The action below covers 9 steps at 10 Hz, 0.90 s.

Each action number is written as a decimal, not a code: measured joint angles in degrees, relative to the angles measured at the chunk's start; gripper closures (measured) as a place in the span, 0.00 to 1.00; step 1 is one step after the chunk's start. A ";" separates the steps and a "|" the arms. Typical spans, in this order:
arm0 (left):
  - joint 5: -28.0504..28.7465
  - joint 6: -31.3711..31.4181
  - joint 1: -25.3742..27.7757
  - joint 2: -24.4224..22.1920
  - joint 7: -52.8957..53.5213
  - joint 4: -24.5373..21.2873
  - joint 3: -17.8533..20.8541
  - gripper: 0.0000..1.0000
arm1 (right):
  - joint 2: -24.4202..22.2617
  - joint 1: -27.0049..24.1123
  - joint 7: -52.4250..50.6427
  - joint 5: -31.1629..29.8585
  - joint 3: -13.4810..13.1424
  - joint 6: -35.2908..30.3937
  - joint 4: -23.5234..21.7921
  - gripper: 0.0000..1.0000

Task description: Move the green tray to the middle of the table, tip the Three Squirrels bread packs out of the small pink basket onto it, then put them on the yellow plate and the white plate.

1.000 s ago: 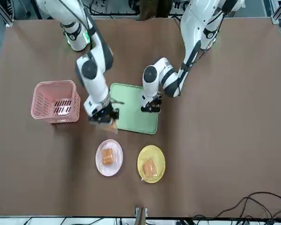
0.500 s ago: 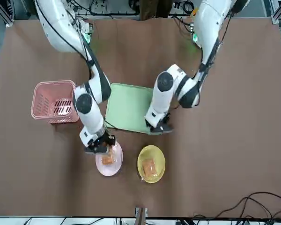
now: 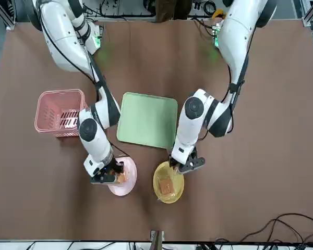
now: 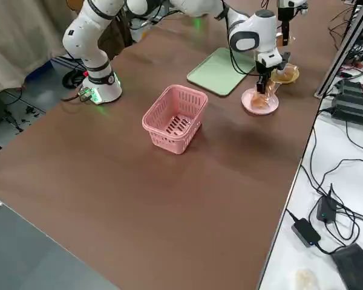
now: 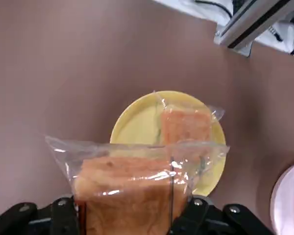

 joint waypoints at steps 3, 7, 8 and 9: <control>0.00 8.20 -3.33 2.44 -7.72 1.53 4.52 0.31 | 1.82 -0.15 -1.15 0.00 -0.02 0.13 0.80 0.57; 0.00 12.64 -3.97 6.52 -9.20 3.64 4.94 0.31 | 2.28 -0.23 -1.55 0.00 0.01 0.12 1.11 0.55; 0.00 12.65 -4.05 7.11 -9.64 3.92 4.94 0.30 | 2.55 -0.23 -1.64 0.00 0.01 0.09 1.10 0.42; 0.00 12.65 -4.18 7.63 -9.90 4.04 4.94 0.29 | 2.99 -0.23 -1.76 0.00 0.00 0.08 1.10 0.28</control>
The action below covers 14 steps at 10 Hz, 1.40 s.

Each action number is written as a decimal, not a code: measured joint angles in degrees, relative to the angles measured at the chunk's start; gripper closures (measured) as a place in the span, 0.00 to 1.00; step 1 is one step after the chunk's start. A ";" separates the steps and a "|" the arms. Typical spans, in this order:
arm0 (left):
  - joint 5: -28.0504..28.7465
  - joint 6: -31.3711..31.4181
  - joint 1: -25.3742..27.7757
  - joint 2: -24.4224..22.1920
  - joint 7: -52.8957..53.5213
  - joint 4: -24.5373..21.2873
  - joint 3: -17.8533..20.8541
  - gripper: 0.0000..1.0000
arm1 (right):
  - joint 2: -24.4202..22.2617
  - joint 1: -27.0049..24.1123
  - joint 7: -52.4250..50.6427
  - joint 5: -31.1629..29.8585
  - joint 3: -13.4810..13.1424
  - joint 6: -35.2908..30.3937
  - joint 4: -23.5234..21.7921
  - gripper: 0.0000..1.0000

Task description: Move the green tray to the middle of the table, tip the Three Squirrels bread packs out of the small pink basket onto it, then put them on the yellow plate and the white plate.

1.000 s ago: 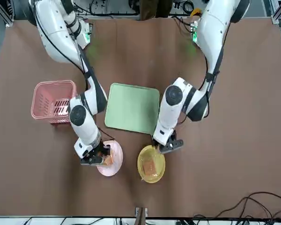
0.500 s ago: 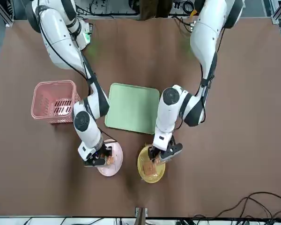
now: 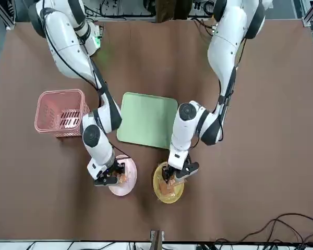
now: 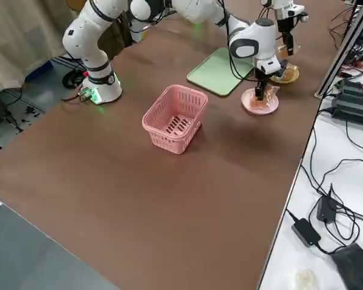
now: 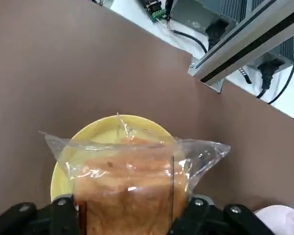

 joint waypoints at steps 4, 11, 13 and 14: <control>0.00 -0.02 -0.47 2.55 -0.07 1.84 0.00 0.29 | 0.32 -0.05 -0.09 0.00 -0.05 0.00 0.04 0.01; 0.00 -1.01 -0.49 6.89 -0.06 6.71 0.05 0.26 | -0.20 -0.05 -0.09 0.11 0.30 -1.98 1.78 0.01; 0.00 -1.04 -0.51 7.12 -0.06 6.81 0.05 0.26 | -1.11 -0.05 -0.09 0.12 0.36 -4.15 2.34 0.01; 0.00 -1.04 -0.51 7.22 -0.06 6.81 0.06 0.25 | -1.77 -0.05 -0.09 0.13 0.37 -4.91 2.34 0.01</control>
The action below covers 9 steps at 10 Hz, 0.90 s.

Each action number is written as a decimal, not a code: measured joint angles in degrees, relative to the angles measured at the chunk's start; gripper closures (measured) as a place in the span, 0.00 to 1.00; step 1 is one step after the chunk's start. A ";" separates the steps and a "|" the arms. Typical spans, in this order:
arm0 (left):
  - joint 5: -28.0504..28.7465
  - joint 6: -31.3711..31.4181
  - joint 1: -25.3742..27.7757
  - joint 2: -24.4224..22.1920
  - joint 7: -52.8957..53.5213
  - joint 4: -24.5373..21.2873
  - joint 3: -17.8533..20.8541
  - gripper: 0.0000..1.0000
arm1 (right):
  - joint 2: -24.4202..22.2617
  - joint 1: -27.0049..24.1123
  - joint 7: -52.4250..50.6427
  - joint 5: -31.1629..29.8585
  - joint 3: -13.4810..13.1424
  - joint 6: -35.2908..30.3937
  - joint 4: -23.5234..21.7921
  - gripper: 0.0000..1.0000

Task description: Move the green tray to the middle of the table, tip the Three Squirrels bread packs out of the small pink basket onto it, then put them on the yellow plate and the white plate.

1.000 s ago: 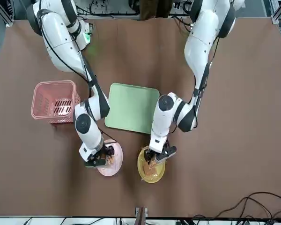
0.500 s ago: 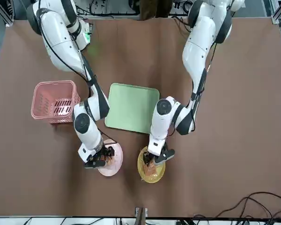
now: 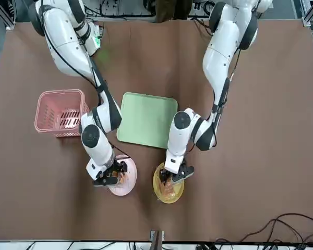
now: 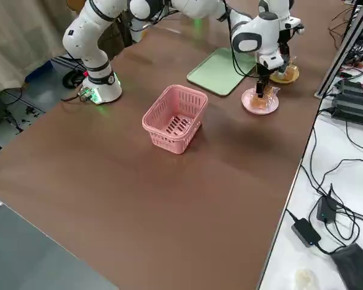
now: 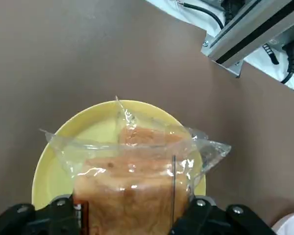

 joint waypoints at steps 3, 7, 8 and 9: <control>0.00 -0.03 0.01 0.04 0.00 0.00 0.23 0.24 | -1.11 0.00 0.00 0.03 0.02 -0.40 0.01 0.01; 0.00 -0.31 0.35 0.49 1.12 0.00 0.85 0.24 | -7.55 -0.84 0.08 0.45 -0.17 -7.65 1.10 0.01; 0.00 -0.41 0.78 0.62 1.44 0.00 0.89 0.24 | -11.93 -2.52 -0.06 0.83 -0.26 -13.58 1.66 0.01; 0.00 -0.87 1.29 0.63 1.91 0.09 0.90 0.24 | -16.83 -4.71 -1.13 1.06 -0.31 -19.73 1.87 0.01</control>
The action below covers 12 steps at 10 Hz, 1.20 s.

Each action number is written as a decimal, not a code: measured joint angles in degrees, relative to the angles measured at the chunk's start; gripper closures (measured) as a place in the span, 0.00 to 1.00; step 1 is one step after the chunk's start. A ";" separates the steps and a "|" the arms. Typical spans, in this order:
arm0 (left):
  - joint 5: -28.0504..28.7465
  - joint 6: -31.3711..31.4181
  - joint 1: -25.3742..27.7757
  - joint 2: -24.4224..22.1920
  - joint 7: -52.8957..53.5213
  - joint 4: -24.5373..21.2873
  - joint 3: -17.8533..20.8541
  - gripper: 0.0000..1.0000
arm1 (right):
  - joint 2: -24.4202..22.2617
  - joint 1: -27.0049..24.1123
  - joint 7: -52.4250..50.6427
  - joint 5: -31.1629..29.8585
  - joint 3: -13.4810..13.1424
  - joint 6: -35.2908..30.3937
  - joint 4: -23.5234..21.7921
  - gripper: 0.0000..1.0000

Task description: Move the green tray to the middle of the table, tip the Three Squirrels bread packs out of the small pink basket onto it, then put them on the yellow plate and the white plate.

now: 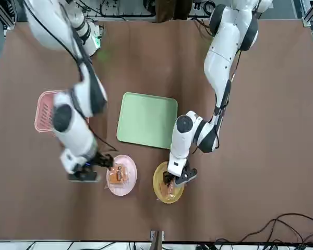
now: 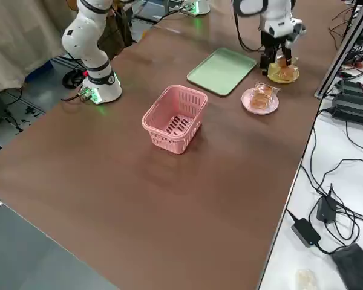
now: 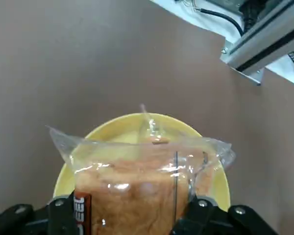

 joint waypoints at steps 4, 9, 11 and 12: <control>0.00 -3.87 1.67 -0.04 2.13 0.90 -0.07 0.24 | -14.72 -9.18 -8.31 0.38 -0.15 -20.46 -0.83 0.01; 0.00 -11.92 2.24 -0.87 6.18 1.61 -0.12 0.24 | -29.98 -19.03 -10.74 0.45 6.37 -22.86 -17.63 0.01; 0.00 -11.88 2.22 -0.86 7.03 1.61 -0.21 0.24 | -32.98 -20.92 -11.29 2.23 7.87 -22.55 -22.06 0.01; 0.00 -11.39 2.17 -0.82 7.41 1.61 -0.29 0.24 | -33.87 -22.09 -13.00 3.29 7.96 -22.33 -23.29 0.01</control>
